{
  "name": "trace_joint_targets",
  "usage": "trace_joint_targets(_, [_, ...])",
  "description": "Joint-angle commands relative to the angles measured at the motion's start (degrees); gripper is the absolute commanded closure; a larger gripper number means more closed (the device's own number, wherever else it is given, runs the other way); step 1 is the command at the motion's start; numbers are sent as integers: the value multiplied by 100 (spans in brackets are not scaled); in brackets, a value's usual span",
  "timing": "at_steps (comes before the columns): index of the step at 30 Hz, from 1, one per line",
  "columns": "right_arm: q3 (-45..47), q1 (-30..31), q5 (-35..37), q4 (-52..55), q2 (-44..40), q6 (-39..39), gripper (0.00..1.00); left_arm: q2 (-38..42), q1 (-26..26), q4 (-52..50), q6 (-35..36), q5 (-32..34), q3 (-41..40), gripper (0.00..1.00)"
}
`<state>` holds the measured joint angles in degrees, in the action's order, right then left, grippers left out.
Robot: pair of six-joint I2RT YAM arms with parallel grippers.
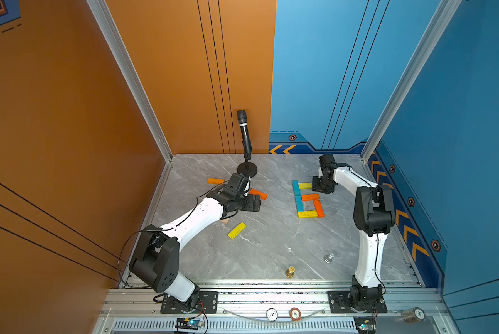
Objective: Assemble the number 6 with building blocks
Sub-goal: Adjust the building block at the center of the board.
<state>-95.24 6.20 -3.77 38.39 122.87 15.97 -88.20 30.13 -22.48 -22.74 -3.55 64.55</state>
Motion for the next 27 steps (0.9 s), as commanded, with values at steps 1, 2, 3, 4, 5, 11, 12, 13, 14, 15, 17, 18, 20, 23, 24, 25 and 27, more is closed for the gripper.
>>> trace_joint_targets(1, [89,29,182,116,88,45,58,110,37,33,29,64,-97,6])
trace_joint_targets(2, [97,35,185,116,83,53,58,110,30,33,24,65,-92,6])
trace_joint_targets(3, [110,44,188,116,78,57,58,106,37,35,32,63,-95,6])
trace_joint_targets(4, [119,52,206,116,77,64,58,102,34,40,33,63,-93,6])
trace_joint_targets(5, [124,65,204,124,74,73,58,102,30,42,28,65,-93,6])
trace_joint_targets(11, [172,101,159,133,78,236,58,84,36,76,25,26,-96,6])
trace_joint_targets(12, [188,101,161,133,72,280,58,77,37,74,23,21,-94,6])
trace_joint_targets(13, [210,101,169,133,75,319,58,75,35,72,24,21,-101,6])
trace_joint_targets(14, [225,101,158,125,70,362,58,71,37,84,25,12,-99,6])
trace_joint_targets(15, [239,101,143,125,68,393,59,66,29,86,24,12,-92,6])
trace_joint_targets(17, [260,110,148,125,65,462,60,66,37,94,25,11,-106,6])
trace_joint_targets(18, [265,110,149,127,70,505,60,58,32,96,27,9,-102,6])
trace_joint_targets(20, [262,110,144,129,62,577,61,58,37,107,26,3,-111,6])
trace_joint_targets(23, [282,127,134,149,70,678,62,49,36,125,7,-12,-139,6])
trace_joint_targets(24, [291,134,123,151,62,701,63,50,36,135,7,-11,-146,6])
trace_joint_targets(25, [283,141,125,151,64,706,63,49,37,143,7,-16,-153,6])
trace_joint_targets(27, [288,162,156,172,65,706,63,58,31,163,6,-15,-178,6])
